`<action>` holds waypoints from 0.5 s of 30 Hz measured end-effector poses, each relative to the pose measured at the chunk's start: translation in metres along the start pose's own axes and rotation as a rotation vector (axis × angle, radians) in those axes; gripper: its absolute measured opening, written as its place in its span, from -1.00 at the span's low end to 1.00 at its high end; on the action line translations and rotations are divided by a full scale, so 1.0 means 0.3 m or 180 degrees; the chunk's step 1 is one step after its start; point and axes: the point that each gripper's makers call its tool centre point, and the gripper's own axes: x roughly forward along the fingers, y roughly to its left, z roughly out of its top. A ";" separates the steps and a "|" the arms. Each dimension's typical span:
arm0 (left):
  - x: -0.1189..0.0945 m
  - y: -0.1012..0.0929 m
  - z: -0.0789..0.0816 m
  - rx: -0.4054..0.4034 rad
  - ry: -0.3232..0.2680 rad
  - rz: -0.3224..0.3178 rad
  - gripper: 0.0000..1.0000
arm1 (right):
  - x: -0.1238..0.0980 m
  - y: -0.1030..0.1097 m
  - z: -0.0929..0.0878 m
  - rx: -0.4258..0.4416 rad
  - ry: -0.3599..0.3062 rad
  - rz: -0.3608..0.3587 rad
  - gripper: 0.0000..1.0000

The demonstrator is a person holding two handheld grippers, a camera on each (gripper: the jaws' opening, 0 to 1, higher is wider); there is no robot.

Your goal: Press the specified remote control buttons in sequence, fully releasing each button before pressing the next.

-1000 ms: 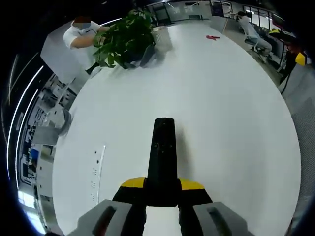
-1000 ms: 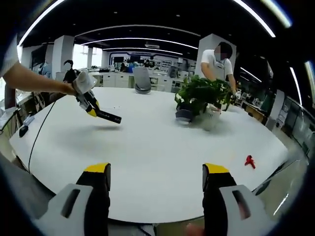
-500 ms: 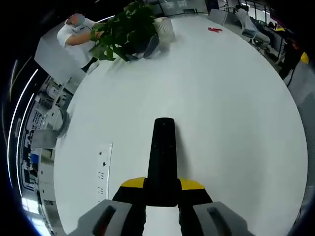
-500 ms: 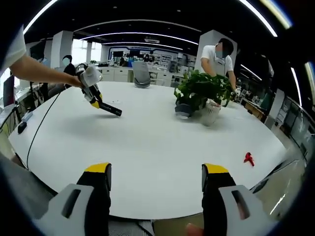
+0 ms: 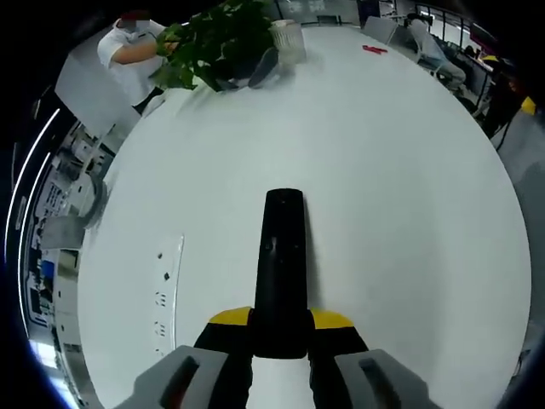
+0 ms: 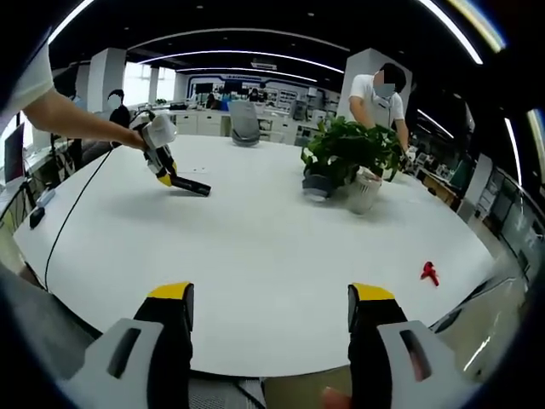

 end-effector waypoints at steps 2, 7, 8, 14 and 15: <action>0.013 0.002 -0.008 0.0004 0.0012 -0.0022 -0.54 | 0.001 0.001 -0.003 -0.0007 0.0017 0.0003 0.52; 0.037 0.003 -0.022 -0.0024 0.0031 -0.0104 -0.54 | 0.006 0.004 -0.010 -0.0041 0.0072 0.0005 0.53; 0.044 0.002 -0.025 -0.0038 0.0040 -0.0122 -0.54 | 0.006 0.004 -0.011 -0.0037 0.0074 0.0002 0.53; 0.052 0.005 -0.027 -0.0055 0.0040 -0.0191 -0.53 | 0.008 0.002 -0.018 -0.0060 0.0118 -0.0002 0.50; 0.053 0.006 -0.028 -0.0062 0.0039 -0.0213 -0.53 | 0.008 0.001 -0.016 -0.0056 0.0112 -0.0004 0.50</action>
